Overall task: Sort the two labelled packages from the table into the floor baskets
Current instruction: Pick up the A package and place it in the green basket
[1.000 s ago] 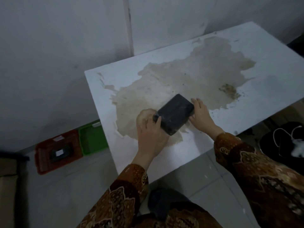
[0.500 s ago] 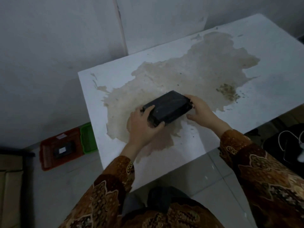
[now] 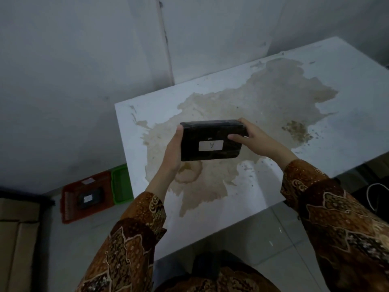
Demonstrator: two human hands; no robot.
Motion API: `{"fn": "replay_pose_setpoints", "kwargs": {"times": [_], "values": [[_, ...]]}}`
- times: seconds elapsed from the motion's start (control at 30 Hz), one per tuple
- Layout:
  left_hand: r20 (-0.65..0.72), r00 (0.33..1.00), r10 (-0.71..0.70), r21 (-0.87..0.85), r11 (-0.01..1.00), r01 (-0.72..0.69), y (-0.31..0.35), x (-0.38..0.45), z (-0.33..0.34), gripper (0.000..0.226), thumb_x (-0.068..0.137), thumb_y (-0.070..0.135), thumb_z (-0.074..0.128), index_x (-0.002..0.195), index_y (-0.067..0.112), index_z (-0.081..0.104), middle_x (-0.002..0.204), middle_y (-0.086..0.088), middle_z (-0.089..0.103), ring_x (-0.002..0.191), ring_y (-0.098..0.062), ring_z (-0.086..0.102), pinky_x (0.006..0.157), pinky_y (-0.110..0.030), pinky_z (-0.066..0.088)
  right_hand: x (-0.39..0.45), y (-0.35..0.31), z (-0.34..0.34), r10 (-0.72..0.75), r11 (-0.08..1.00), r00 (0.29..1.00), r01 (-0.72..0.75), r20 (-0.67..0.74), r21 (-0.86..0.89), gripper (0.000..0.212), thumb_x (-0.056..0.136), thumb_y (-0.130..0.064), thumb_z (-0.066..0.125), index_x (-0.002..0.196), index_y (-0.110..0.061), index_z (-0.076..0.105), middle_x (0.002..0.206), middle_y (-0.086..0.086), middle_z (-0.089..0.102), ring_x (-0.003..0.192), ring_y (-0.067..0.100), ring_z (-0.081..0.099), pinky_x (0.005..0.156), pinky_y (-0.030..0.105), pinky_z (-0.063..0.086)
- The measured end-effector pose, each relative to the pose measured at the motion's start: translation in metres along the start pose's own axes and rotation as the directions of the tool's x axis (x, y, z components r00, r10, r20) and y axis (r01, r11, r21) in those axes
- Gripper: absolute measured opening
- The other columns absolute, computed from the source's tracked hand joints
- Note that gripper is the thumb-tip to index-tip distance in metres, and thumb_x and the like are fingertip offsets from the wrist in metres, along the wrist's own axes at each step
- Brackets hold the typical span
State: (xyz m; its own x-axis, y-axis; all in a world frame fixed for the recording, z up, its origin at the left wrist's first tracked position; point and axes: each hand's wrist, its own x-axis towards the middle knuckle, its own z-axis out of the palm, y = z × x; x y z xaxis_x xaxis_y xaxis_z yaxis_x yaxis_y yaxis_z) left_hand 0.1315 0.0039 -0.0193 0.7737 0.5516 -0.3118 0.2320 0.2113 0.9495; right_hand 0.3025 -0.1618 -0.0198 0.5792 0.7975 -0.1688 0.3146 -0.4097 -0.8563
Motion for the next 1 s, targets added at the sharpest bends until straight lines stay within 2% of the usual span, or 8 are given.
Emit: {"fn": "replay_pose_setpoints", "kwargs": {"times": [0.13, 0.3, 0.4, 0.5, 0.6, 0.67, 0.83, 1.0], "values": [[-0.04, 0.996, 0.078, 0.124, 0.99, -0.072, -0.008, -0.001, -0.004, 0.039, 0.091, 0.032, 0.059, 0.125, 0.015, 0.054, 0.115, -0.001, 0.064, 0.105, -0.016, 0.061, 0.077, -0.021, 0.051, -0.002, 0.004, 0.003, 0.036, 0.997, 0.999, -0.037, 0.016, 0.074, 0.028, 0.089, -0.032, 0.06, 0.112, -0.018, 0.051, 0.102, -0.006, 0.061, 0.097, 0.007, 0.061, 0.074, 0.018, 0.05], [0.046, 0.988, 0.148, 0.154, 0.976, -0.153, 0.0, 0.007, -0.017, 0.024, 0.09, 0.027, 0.061, 0.113, 0.022, 0.061, 0.1, 0.004, 0.07, 0.091, -0.009, 0.069, 0.071, -0.019, 0.058, -0.003, 0.003, 0.002, 0.077, 0.997, 0.997, -0.076, 0.016, -0.013, 0.046, 0.08, -0.034, 0.069, 0.119, -0.023, 0.049, 0.116, 0.001, 0.06, 0.103, 0.019, 0.06, 0.084, 0.032, 0.051], [0.191, 0.973, 0.132, 0.264, 0.947, -0.18, 0.019, 0.016, -0.021, 0.028, 0.088, 0.029, 0.063, 0.114, 0.021, 0.063, 0.097, 0.005, 0.072, 0.086, -0.008, 0.072, 0.065, -0.017, 0.058, -0.001, -0.011, 0.004, 0.06, 0.998, 0.995, -0.057, 0.084, -0.031, 0.059, 0.074, -0.036, 0.073, 0.124, -0.033, 0.043, 0.117, -0.004, 0.058, 0.103, 0.015, 0.058, 0.076, 0.024, 0.049], [0.333, 0.938, 0.093, 0.435, 0.868, -0.241, 0.044, 0.025, -0.018, 0.027, 0.084, 0.033, 0.068, 0.11, 0.031, 0.063, 0.093, 0.013, 0.069, 0.079, -0.001, 0.07, 0.059, -0.01, 0.053, 0.005, -0.026, 0.013, 0.01, 0.998, 0.993, -0.002, 0.118, -0.064, 0.051, 0.074, -0.042, 0.071, 0.118, -0.035, 0.046, 0.11, -0.007, 0.06, 0.097, 0.01, 0.059, 0.073, 0.021, 0.049], [0.272, 0.947, 0.172, 0.533, 0.793, -0.297, 0.054, 0.03, -0.012, 0.046, 0.075, 0.04, 0.075, 0.118, 0.03, 0.062, 0.105, 0.01, 0.067, 0.096, -0.01, 0.064, 0.07, -0.015, 0.053, 0.007, -0.036, 0.019, -0.028, 1.0, 0.998, 0.027, 0.062, 0.008, 0.05, 0.076, -0.042, 0.07, 0.12, -0.028, 0.049, 0.1, -0.016, 0.06, 0.09, -0.002, 0.058, 0.066, 0.012, 0.048], [0.127, 0.959, 0.255, 0.408, 0.867, -0.285, 0.051, 0.028, -0.009, 0.054, 0.073, 0.037, 0.078, 0.121, 0.022, 0.058, 0.114, 0.003, 0.065, 0.101, -0.012, 0.061, 0.08, -0.023, 0.052, 0.005, -0.039, 0.022, -0.016, 0.993, 1.0, 0.018, -0.013, 0.118, 0.045, 0.077, -0.04, 0.07, 0.117, -0.03, 0.05, 0.098, -0.019, 0.059, 0.089, -0.005, 0.058, 0.062, 0.01, 0.049], [-0.064, 0.982, 0.175, 0.084, 0.982, -0.17, 0.006, -0.001, 0.002, 0.035, 0.082, 0.03, 0.07, 0.113, 0.02, 0.057, 0.098, 0.003, 0.068, 0.091, -0.014, 0.067, 0.07, -0.019, 0.056, -0.005, -0.033, 0.035, 0.11, 0.841, 0.972, 0.021, -0.208, 0.54, 0.03, 0.083, -0.029, 0.067, 0.108, -0.031, 0.052, 0.106, -0.006, 0.065, 0.101, 0.014, 0.065, 0.073, 0.027, 0.06], [-0.198, 0.977, 0.075, -0.117, 0.988, -0.1, -0.029, -0.032, 0.003, 0.033, 0.081, 0.025, 0.072, 0.111, 0.021, 0.059, 0.108, -0.003, 0.068, 0.101, -0.019, 0.066, 0.082, -0.032, 0.058, -0.013, -0.029, 0.059, 0.216, 0.721, 0.962, -0.041, -0.167, 0.692, 0.046, 0.082, -0.022, 0.069, 0.122, -0.019, 0.046, 0.115, 0.005, 0.063, 0.104, 0.023, 0.065, 0.086, 0.046, 0.057]]}}
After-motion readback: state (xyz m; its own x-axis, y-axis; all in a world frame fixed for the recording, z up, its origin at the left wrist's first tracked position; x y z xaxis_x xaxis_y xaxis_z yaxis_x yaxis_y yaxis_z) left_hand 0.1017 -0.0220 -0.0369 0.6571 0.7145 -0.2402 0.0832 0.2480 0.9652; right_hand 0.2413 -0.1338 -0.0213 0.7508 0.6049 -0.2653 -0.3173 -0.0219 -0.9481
